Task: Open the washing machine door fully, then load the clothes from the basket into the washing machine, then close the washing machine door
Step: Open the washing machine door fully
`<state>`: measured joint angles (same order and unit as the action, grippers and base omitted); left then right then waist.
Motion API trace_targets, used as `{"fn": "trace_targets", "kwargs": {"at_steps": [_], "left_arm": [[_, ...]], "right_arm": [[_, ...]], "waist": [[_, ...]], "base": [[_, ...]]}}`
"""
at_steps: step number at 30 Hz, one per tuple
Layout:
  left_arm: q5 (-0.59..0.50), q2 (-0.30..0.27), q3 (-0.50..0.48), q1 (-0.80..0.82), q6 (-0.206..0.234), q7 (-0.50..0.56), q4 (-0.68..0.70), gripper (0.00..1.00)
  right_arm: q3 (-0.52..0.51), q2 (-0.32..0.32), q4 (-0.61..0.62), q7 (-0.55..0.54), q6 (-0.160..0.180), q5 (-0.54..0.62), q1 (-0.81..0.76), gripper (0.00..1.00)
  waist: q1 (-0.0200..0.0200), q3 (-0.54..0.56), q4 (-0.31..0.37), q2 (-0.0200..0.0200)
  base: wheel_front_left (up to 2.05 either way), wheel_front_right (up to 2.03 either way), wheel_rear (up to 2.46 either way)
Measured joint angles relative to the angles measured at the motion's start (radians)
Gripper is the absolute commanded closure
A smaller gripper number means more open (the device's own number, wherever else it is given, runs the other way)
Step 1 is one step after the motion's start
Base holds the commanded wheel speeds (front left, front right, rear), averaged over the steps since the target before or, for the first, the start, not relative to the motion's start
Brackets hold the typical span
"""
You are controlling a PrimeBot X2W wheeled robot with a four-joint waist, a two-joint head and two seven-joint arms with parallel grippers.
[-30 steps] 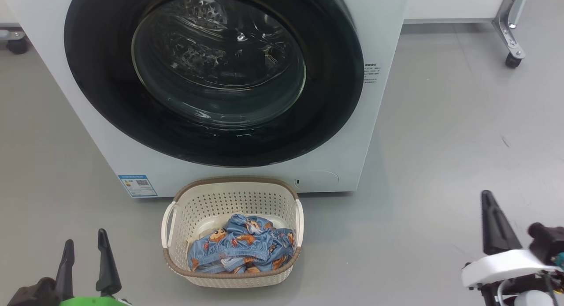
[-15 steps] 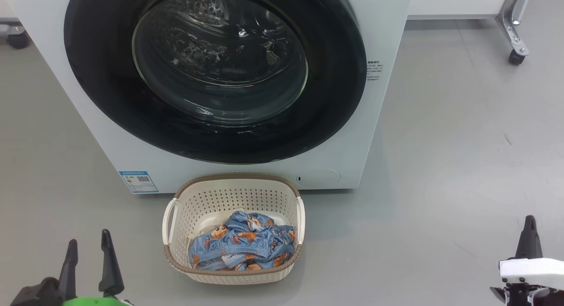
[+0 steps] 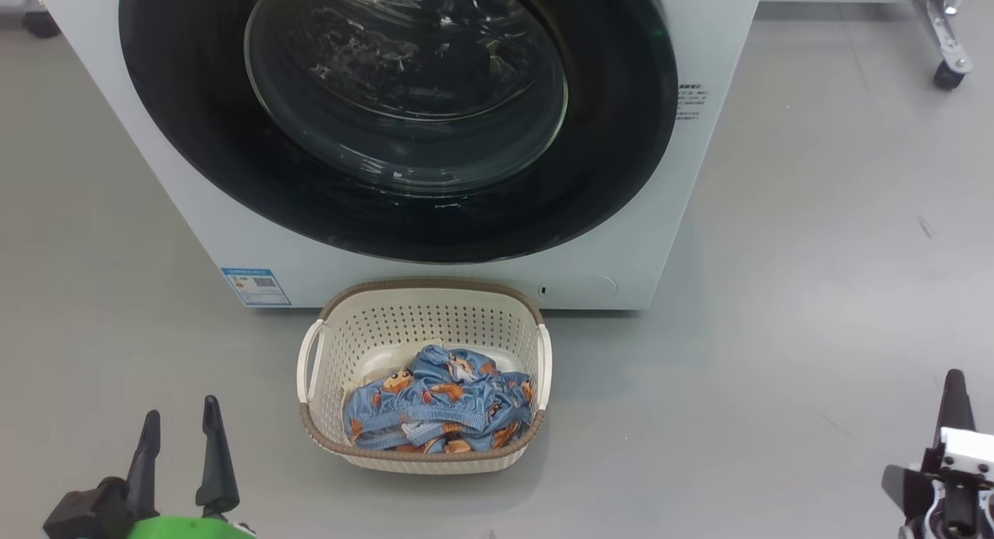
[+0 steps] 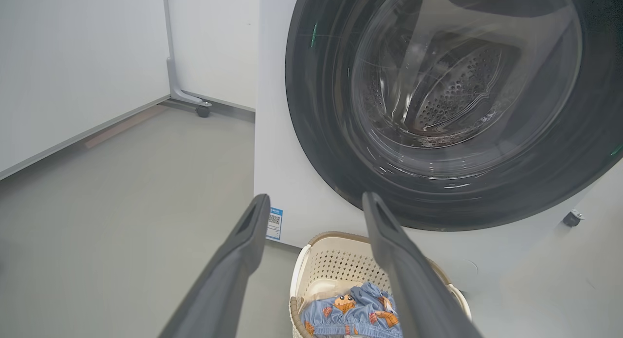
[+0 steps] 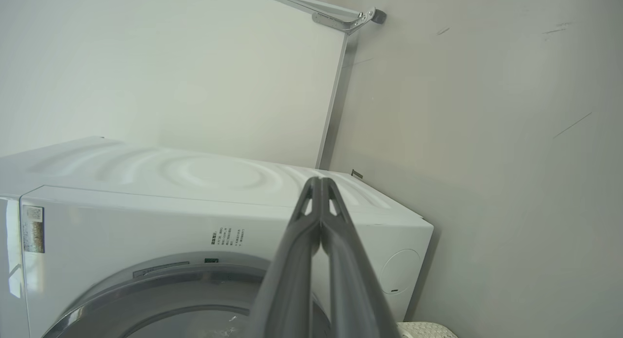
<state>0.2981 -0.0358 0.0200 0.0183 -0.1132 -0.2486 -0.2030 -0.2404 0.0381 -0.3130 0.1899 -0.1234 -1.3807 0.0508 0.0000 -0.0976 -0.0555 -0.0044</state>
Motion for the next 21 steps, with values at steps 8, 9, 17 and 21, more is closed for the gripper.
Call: {"fn": "trace_targets", "kwargs": {"at_steps": [8,9,17,21], "left_arm": [[-0.01,0.0,0.012,0.021,-0.004,0.0,0.004,0.0],[-0.016,0.0,0.012,0.023,-0.004,0.0,0.006,0.0],[-0.026,0.0,0.014,0.05,-0.008,0.0,0.024,0.0],[-0.026,0.0,0.014,0.063,-0.008,-0.003,0.033,0.0]], "right_arm": [[-0.021,0.069,0.007,-0.092,0.0,-0.095,0.046,1.0],[-0.022,0.077,0.007,-0.105,0.0,-0.104,0.054,1.0],[-0.014,0.15,0.019,-0.225,0.0,-0.162,0.135,1.0],[-0.007,0.187,0.029,-0.272,0.0,-0.172,0.184,1.0]], "waist": [[0.0,-0.042,-0.019,0.0],[0.0,-0.049,-0.022,0.0],[0.0,-0.108,-0.037,0.0],[0.0,-0.14,-0.045,0.0]], "base": [[0.0,0.0,0.0],[0.0,0.0,0.0],[0.0,0.0,0.0],[0.0,0.0,0.0]]}}
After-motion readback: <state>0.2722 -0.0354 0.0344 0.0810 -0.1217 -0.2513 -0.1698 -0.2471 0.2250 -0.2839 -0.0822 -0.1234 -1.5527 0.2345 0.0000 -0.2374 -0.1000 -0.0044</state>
